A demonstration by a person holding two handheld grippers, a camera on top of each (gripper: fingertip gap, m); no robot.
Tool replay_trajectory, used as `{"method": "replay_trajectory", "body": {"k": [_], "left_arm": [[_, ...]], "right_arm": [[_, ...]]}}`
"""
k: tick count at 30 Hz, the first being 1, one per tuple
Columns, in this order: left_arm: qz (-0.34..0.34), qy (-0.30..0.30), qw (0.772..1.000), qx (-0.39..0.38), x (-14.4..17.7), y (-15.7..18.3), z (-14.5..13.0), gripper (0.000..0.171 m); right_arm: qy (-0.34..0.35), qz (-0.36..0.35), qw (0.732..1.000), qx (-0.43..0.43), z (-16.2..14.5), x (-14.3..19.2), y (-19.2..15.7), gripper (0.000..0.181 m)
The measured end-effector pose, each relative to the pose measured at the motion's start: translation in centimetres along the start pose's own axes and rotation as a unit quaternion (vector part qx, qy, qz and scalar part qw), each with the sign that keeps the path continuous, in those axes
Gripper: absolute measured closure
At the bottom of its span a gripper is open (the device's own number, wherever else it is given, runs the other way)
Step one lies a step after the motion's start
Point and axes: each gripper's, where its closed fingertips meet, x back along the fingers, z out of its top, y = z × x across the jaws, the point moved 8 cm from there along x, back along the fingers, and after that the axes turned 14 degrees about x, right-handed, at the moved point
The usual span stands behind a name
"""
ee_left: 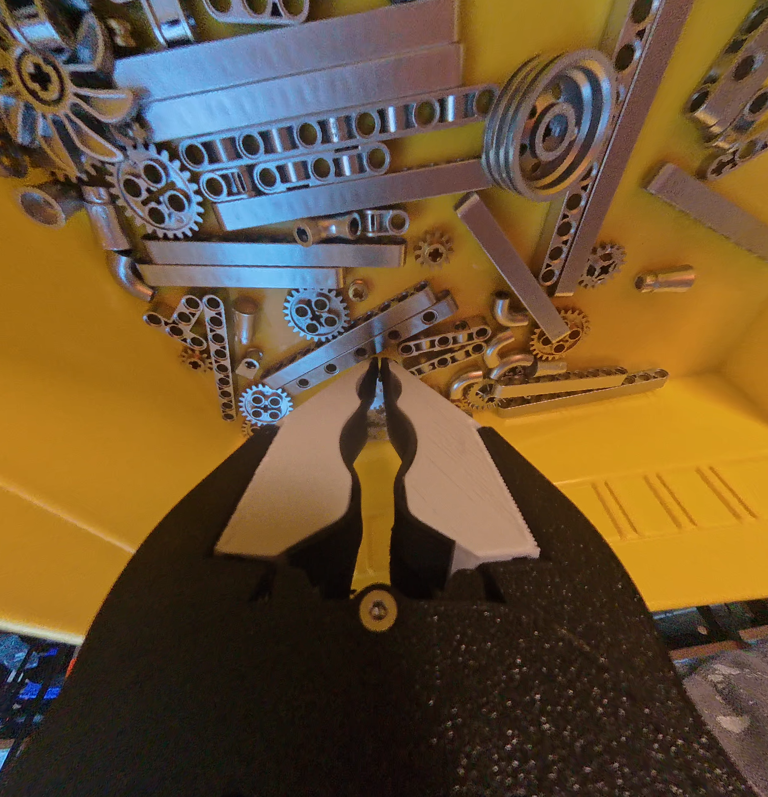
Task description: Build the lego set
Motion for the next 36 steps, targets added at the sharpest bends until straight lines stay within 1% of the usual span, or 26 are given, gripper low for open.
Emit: {"method": "replay_trajectory", "body": {"k": [2, 4, 7, 10, 11, 13, 14, 16, 17, 19, 20, 21, 24, 27, 29, 31, 36], "left_arm": [[0.020, 0.016, 1.000, 0.010, 0.9, -0.4, 0.0, 0.171], [0.061, 0.018, 0.998, 0.026, 1.7, -1.4, -0.3, 0.169], [0.132, -0.034, 0.990, 0.039, 1.6, -3.1, -1.6, 0.167], [0.171, -0.097, 0.980, 0.038, 0.5, -3.9, -2.5, 0.165], [0.174, -0.108, 0.978, 0.035, 0.1, -3.9, -2.5, 0.165], [0.155, -0.121, 0.980, 0.036, -0.7, -3.5, -2.5, 0.166], [0.151, -0.123, 0.980, 0.036, -0.8, -3.4, -2.5, 0.171], [0.138, -0.106, 0.984, 0.033, -0.6, -3.3, -2.2, 0.171], [0.117, -0.084, 0.989, 0.037, -0.3, -3.0, -1.9, 0.171], [0.048, -0.030, 0.997, 0.045, 0.1, -2.0, -1.1, 0.171], [0.030, -0.015, 0.999, 0.041, 0.2, -1.6, -0.9, 0.171], [0.030, -0.009, 0.999, 0.031, 0.2, -1.4, -0.8, 0.171], [0.039, 0.017, 0.999, 0.014, 0.4, -1.1, -0.4, 0.171], [0.079, 0.080, 0.993, 0.023, 1.8, -2.0, 0.3, 0.170], [0.095, 0.106, 0.989, 0.030, 2.6, -2.6, 0.6, 0.168], [0.123, 0.114, 0.985, 0.029, 3.0, -3.1, 0.7, 0.167], [0.159, 0.127, 0.979, 0.028, 2.7, -3.7, 1.1, 0.167]], "right_arm": [[0.000, 0.000, 1.000, 0.000, 0.0, 0.0, 0.0, 0.142], [0.000, 0.001, 1.000, 0.001, 0.0, 0.0, 0.0, 0.142], [0.000, 0.001, 1.000, 0.002, 0.1, 0.0, -0.1, 0.142], [0.001, -0.001, 1.000, 0.003, 0.1, 0.1, -0.1, 0.142], [0.002, -0.001, 1.000, 0.003, 0.1, 0.1, 0.0, 0.142], [0.001, -0.002, 1.000, 0.003, 0.1, 0.1, 0.0, 0.142], [0.001, -0.003, 1.000, 0.002, 0.1, 0.1, 0.0, 0.142], [0.000, -0.003, 1.000, 0.002, 0.0, 0.2, 0.0, 0.142], [0.001, -0.003, 1.000, 0.002, 0.0, 0.2, 0.0, 0.142], [0.001, -0.002, 1.000, 0.001, 0.0, 0.1, 0.0, 0.142], [0.001, -0.001, 1.000, 0.001, 0.0, 0.1, 0.0, 0.142], [0.000, -0.001, 1.000, 0.002, 0.0, 0.1, 0.0, 0.142], [0.000, -0.001, 1.000, 0.001, 0.0, 0.1, 0.0, 0.142], [0.000, 0.000, 1.000, 0.000, 0.0, 0.0, 0.0, 0.142], [-0.002, 0.001, 1.000, 0.002, 0.0, 0.0, -0.1, 0.142], [-0.002, 0.000, 1.000, 0.002, 0.0, 0.0, -0.1, 0.142], [-0.002, -0.001, 1.000, 0.002, 0.0, 0.0, 0.0, 0.142]]}}
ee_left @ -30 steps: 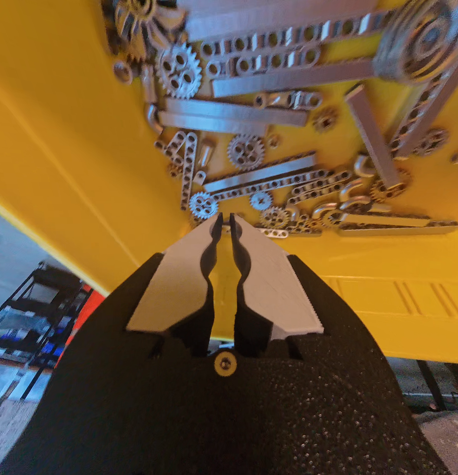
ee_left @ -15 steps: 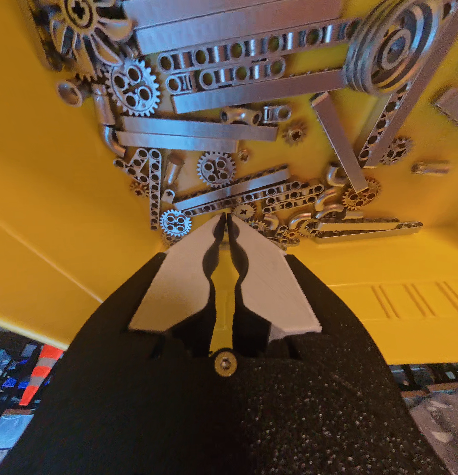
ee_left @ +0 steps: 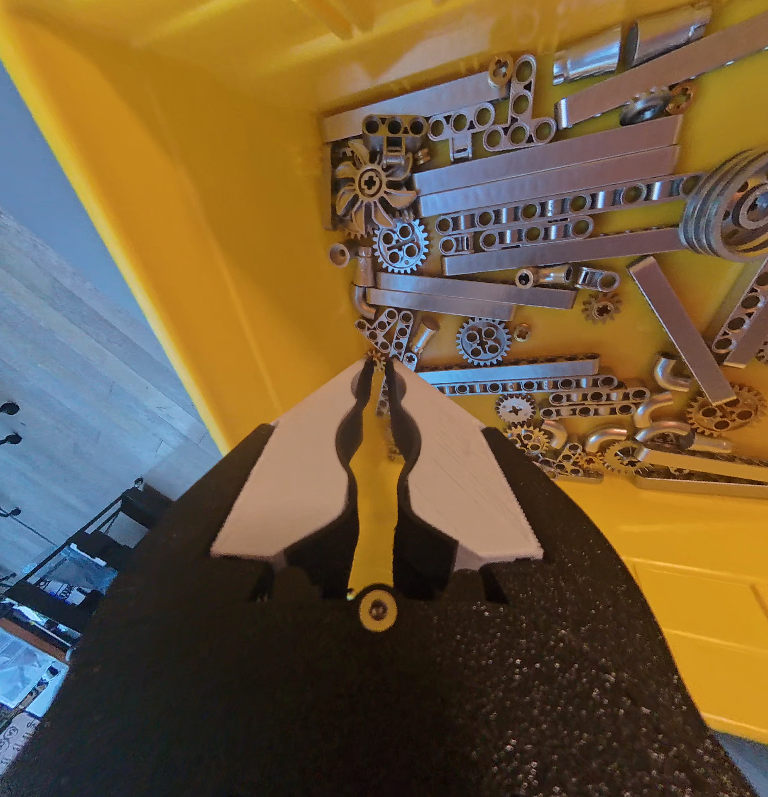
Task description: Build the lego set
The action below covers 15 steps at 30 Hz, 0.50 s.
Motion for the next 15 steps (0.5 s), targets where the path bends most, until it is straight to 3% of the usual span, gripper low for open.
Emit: {"method": "replay_trajectory", "body": {"k": [7, 15], "left_arm": [[0.000, 0.030, 1.000, 0.000, -0.7, 0.3, 1.0, 0.167], [-0.013, -0.002, 1.000, -0.009, -1.9, 0.9, 0.4, 0.167]], "right_arm": [[-0.003, 0.003, 1.000, -0.001, -0.1, -0.1, 0.0, 0.142], [-0.003, 0.003, 1.000, -0.002, -0.1, -0.1, 0.0, 0.142]]}}
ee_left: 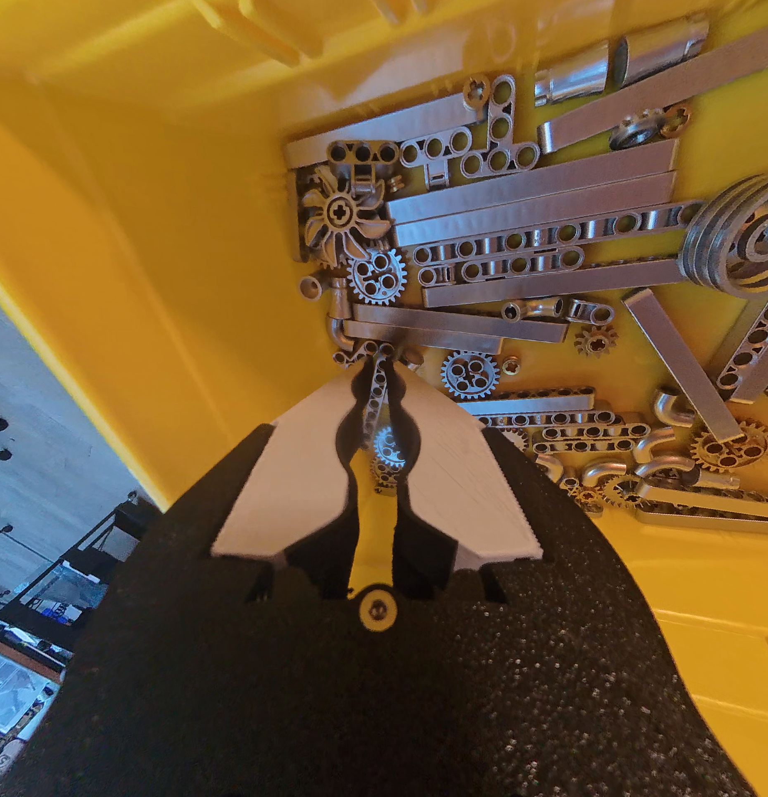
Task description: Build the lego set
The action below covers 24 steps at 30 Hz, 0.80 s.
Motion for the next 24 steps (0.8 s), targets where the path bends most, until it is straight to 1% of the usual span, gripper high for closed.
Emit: {"method": "replay_trajectory", "body": {"k": [2, 8, 11, 13, 17, 20, 22, 24], "left_arm": [[-0.006, -0.009, 1.000, 0.002, 0.0, 0.1, -0.3, 0.169], [-0.019, -0.046, 0.999, 0.000, 0.0, 0.3, -1.6, 0.167], [-0.005, -0.048, 0.999, -0.003, 0.6, 0.1, -1.9, 0.167], [0.007, -0.016, 1.000, 0.005, 1.3, -0.2, -1.3, 0.167], [0.043, 0.075, 0.996, 0.022, 2.3, -0.8, 0.8, 0.167], [0.045, 0.126, 0.991, 0.029, 2.3, -0.5, 2.5, 0.167], [0.042, 0.146, 0.988, 0.033, 2.0, -0.3, 3.5, 0.167], [0.028, 0.144, 0.989, 0.032, 1.5, -0.1, 4.0, 0.163]], "right_arm": [[0.000, 0.001, 1.000, 0.000, 0.0, 0.0, 0.0, 0.142], [0.001, 0.001, 1.000, 0.002, 0.1, 0.0, -0.1, 0.142], [0.002, 0.001, 1.000, 0.003, 0.2, -0.1, -0.1, 0.142], [0.001, 0.001, 1.000, 0.003, 0.2, -0.1, -0.1, 0.142], [0.001, 0.002, 1.000, 0.004, 0.2, -0.2, -0.1, 0.142], [0.001, 0.000, 1.000, 0.005, 0.2, -0.1, -0.1, 0.142], [0.000, -0.001, 1.000, 0.005, 0.2, -0.1, -0.1, 0.142], [0.000, -0.001, 1.000, 0.004, 0.2, -0.1, -0.1, 0.142]]}}
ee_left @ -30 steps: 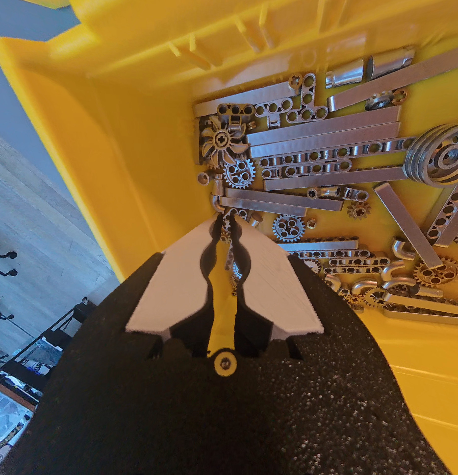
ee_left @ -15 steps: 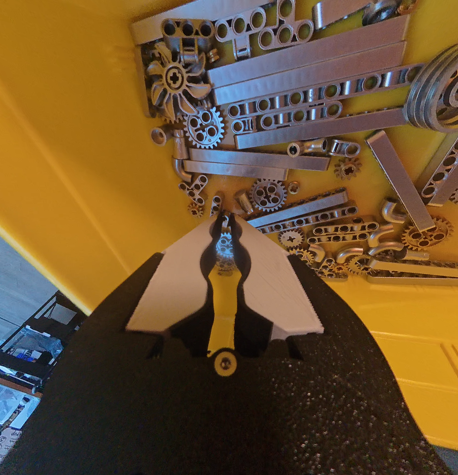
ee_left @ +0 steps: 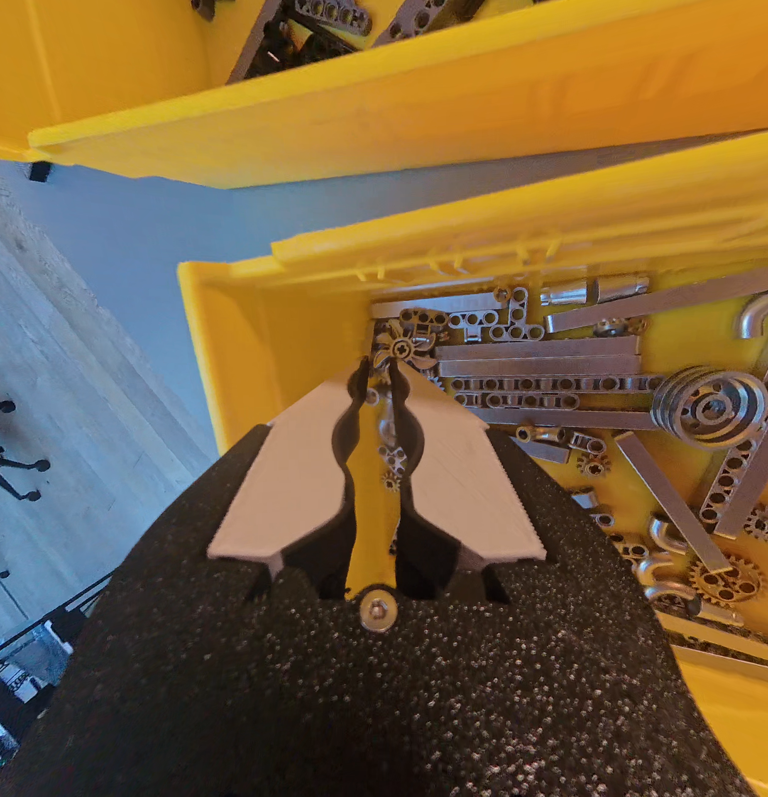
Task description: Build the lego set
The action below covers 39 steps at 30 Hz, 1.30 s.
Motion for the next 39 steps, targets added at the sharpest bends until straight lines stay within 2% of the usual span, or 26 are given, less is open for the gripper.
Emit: {"method": "replay_trajectory", "body": {"k": [7, 13, 14, 18, 24, 25, 27, 30, 33, 35, 39], "left_arm": [[-0.048, -0.040, 0.998, 0.001, -1.4, 0.4, -0.5, 0.145], [-0.065, -0.049, 0.997, -0.002, -1.3, 0.4, -0.6, 0.156], [-0.063, -0.049, 0.997, -0.006, -1.1, 0.4, -0.6, 0.170], [-0.052, -0.051, 0.997, -0.010, 0.1, 0.2, -1.0, 0.171], [-0.032, -0.006, 0.999, 0.020, 1.1, 0.0, -0.7, 0.171], [-0.033, 0.000, 0.999, 0.027, 0.7, 0.2, -0.5, 0.169], [-0.038, -0.004, 0.999, 0.036, -0.3, 0.7, -0.1, 0.150], [-0.028, -0.023, 0.999, 0.037, -1.7, 0.6, -0.1, 0.145], [-0.039, -0.047, 0.997, 0.045, -2.3, 0.3, -0.4, 0.148], [-0.036, -0.045, 0.997, 0.044, -2.0, 0.0, -0.4, 0.166], [-0.040, -0.049, 0.997, 0.039, -1.0, 0.0, -0.9, 0.166]], "right_arm": [[-0.002, 0.001, 1.000, -0.004, -0.3, 0.0, 0.1, 0.142], [-0.003, -0.001, 1.000, -0.004, -0.3, 0.0, 0.1, 0.142], [-0.003, -0.001, 1.000, -0.004, -0.3, 0.1, 0.1, 0.142], [-0.001, 0.000, 1.000, -0.003, -0.2, 0.0, 0.1, 0.142], [0.002, 0.003, 1.000, 0.000, 0.0, 0.0, 0.0, 0.142], [0.001, 0.003, 1.000, 0.001, 0.0, 0.0, 0.0, 0.142], [0.000, 0.001, 1.000, 0.002, 0.0, 0.1, -0.1, 0.142], [0.002, -0.005, 1.000, 0.000, 0.0, 0.3, 0.0, 0.142], [0.000, -0.007, 1.000, -0.002, -0.2, 0.5, 0.1, 0.142], [0.001, -0.006, 1.000, -0.003, -0.3, 0.5, 0.1, 0.142], [0.001, -0.002, 1.000, -0.004, -0.3, 0.3, 0.1, 0.142]]}}
